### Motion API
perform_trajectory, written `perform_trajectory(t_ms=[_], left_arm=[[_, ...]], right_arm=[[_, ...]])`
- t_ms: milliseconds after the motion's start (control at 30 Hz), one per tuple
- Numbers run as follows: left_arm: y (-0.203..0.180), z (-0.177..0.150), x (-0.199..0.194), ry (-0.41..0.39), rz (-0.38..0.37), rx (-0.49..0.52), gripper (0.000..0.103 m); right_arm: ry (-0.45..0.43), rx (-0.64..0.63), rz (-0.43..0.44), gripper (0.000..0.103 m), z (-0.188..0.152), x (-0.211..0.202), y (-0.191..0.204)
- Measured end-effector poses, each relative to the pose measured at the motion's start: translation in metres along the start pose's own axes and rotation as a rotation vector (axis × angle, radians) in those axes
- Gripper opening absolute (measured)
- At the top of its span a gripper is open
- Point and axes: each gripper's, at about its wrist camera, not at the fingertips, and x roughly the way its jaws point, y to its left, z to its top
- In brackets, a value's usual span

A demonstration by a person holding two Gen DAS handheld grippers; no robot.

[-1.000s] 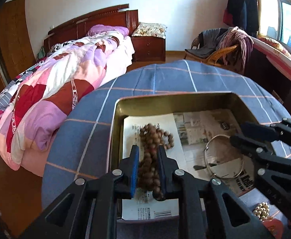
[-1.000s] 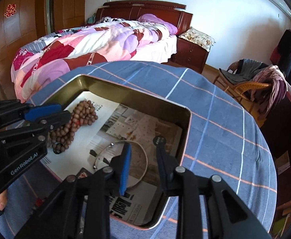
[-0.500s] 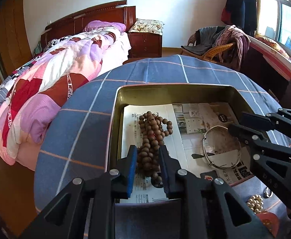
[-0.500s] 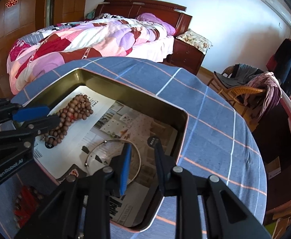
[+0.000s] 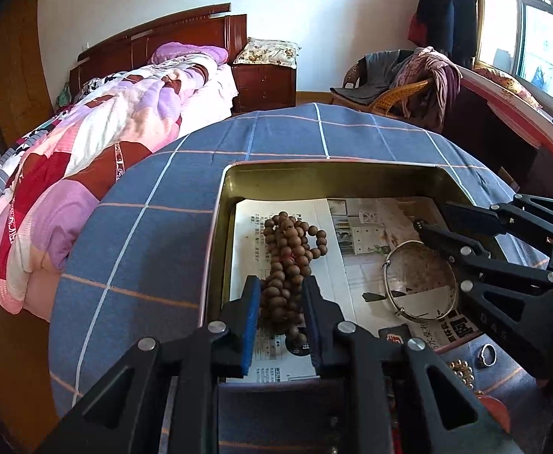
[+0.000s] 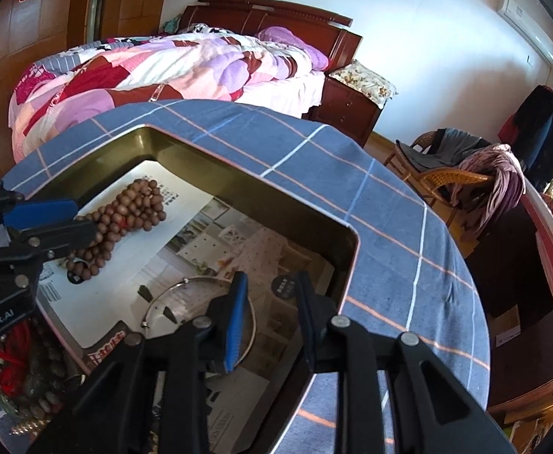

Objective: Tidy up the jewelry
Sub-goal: 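Open both grippers and withdraw them from the pink tin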

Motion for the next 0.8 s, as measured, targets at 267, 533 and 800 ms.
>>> perform_trajectory(t_ms=[267, 533, 800], left_arm=[[0.001, 0.002, -0.012, -0.023, 0.035, -0.009, 0.037], [-0.005, 0.006, -0.045, -0.104, 0.035, 0.030, 0.062], [0.004, -0.015, -0.069, -0.118, 0.089, 0.065, 0.062]], right_arm=[[-0.097, 0.035, 0.036, 0.069, 0.004, -0.028, 0.002], [-0.124, 0.066, 0.014, 0.076, 0.003, -0.049, 0.000], [-0.133, 0.079, 0.017, 0.080, -0.018, -0.068, 0.004]])
